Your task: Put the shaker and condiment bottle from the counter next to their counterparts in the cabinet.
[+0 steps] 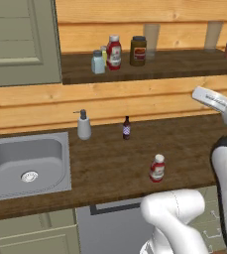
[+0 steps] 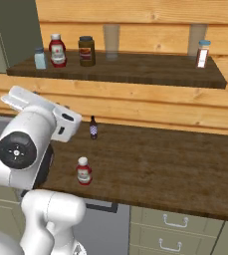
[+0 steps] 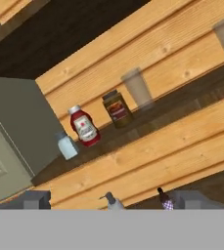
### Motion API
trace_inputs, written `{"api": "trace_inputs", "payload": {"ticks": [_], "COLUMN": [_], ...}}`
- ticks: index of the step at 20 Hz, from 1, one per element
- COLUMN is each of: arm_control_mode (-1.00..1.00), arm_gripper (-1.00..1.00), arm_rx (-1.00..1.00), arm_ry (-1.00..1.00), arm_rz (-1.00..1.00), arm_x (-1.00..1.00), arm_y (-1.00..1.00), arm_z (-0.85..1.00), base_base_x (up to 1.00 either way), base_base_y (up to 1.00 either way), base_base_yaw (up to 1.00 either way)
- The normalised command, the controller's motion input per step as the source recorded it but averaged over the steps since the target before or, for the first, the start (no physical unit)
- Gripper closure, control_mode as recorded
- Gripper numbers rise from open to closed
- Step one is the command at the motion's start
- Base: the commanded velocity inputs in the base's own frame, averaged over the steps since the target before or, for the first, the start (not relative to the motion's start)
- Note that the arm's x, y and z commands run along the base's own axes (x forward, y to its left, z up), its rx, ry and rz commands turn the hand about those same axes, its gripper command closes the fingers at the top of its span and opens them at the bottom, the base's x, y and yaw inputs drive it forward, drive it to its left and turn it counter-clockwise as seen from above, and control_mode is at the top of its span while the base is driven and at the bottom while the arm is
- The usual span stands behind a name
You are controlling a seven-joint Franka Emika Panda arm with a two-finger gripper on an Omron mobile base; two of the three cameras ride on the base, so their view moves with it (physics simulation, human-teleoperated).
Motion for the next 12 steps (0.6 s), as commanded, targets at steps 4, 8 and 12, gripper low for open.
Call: {"api": "trace_inputs", "payload": {"ticks": [4,8,12], "arm_control_mode": [-1.0,-1.0,-1.0], "arm_gripper": [-1.0,-1.0,-1.0], "arm_rx": [-0.04,-0.01,-0.04], "arm_ry": [-0.05,0.0,0.0], "arm_rz": [0.27,0.41,0.37], "arm_x": [-0.32,-0.09,-0.06], "arm_y": [-0.34,-0.2,-0.02], "arm_z": [-0.02,-0.14,-0.69], "base_base_x": [0.0,0.0,0.0], "base_base_y": [0.0,0.0,0.0], "base_base_yaw": [0.0,0.0,0.0]}}
